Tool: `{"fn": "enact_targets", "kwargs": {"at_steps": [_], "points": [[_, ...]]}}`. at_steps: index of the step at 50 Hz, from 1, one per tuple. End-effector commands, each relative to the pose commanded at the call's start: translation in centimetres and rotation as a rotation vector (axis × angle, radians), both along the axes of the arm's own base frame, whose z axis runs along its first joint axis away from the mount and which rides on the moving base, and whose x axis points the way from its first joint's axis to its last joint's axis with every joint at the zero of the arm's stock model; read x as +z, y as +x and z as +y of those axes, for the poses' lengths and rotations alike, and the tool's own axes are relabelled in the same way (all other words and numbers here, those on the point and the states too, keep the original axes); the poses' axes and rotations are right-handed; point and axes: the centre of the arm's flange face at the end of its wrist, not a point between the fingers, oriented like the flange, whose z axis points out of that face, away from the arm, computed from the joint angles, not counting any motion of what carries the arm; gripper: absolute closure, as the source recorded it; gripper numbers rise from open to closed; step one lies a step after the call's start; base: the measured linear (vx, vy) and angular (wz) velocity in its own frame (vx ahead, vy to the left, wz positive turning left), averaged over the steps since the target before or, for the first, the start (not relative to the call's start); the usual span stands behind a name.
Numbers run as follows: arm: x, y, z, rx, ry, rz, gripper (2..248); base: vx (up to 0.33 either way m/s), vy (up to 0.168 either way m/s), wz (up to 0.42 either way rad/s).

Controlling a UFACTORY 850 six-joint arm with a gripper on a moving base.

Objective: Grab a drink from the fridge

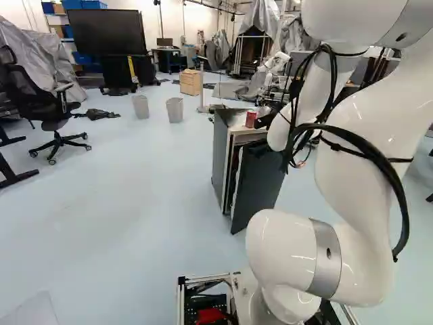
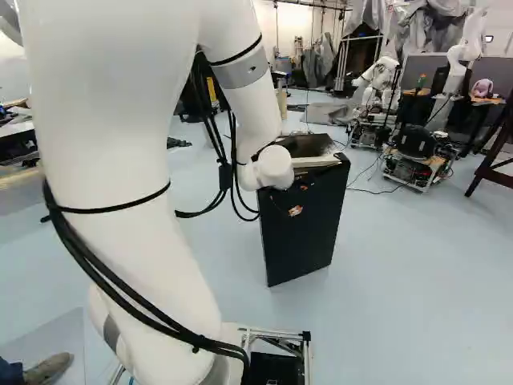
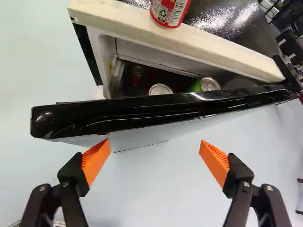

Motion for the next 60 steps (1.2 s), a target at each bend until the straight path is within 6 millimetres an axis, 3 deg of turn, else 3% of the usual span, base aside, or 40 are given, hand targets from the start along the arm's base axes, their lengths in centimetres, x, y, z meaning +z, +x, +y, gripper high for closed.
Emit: {"fn": "enact_targets", "kwargs": {"at_steps": [60], "points": [[-0.2,5.5,2.5,0.092,-0.007,-0.018,3,0.000,0.000,0.000]]}}
